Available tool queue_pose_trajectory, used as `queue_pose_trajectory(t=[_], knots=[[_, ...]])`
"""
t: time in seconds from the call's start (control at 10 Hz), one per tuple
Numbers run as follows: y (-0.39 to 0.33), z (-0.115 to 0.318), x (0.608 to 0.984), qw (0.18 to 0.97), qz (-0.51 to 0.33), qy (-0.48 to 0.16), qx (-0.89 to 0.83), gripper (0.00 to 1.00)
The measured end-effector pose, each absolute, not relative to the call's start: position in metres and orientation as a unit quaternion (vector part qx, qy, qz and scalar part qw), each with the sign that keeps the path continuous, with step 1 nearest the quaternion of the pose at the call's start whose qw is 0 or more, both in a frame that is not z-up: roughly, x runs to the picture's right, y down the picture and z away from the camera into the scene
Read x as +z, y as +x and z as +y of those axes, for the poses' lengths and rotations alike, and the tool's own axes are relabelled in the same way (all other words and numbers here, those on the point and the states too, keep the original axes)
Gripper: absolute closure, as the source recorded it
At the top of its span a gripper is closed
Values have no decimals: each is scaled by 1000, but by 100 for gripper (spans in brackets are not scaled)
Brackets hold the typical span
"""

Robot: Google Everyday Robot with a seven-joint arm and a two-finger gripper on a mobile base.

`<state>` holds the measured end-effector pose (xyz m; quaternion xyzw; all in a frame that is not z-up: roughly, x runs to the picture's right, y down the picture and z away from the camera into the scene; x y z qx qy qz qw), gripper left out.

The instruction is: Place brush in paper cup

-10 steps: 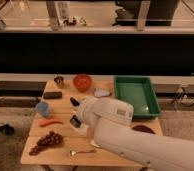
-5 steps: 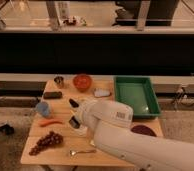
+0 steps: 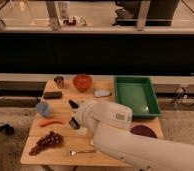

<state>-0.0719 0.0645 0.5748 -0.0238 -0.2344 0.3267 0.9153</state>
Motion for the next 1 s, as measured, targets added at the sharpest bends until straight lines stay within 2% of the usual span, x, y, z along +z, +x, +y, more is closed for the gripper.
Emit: queue_pose_trajectory(t=[0.1,0.4,0.7,0.8,1.0], knots=[[-72,65,574,916,-235,-24,324,73],[-73,64,575,918,-238,-26,316,54],[-78,59,582,920,-232,-31,314,25],[-80,57,585,922,-229,-33,312,20],[-84,54,589,926,-227,-30,301,20]])
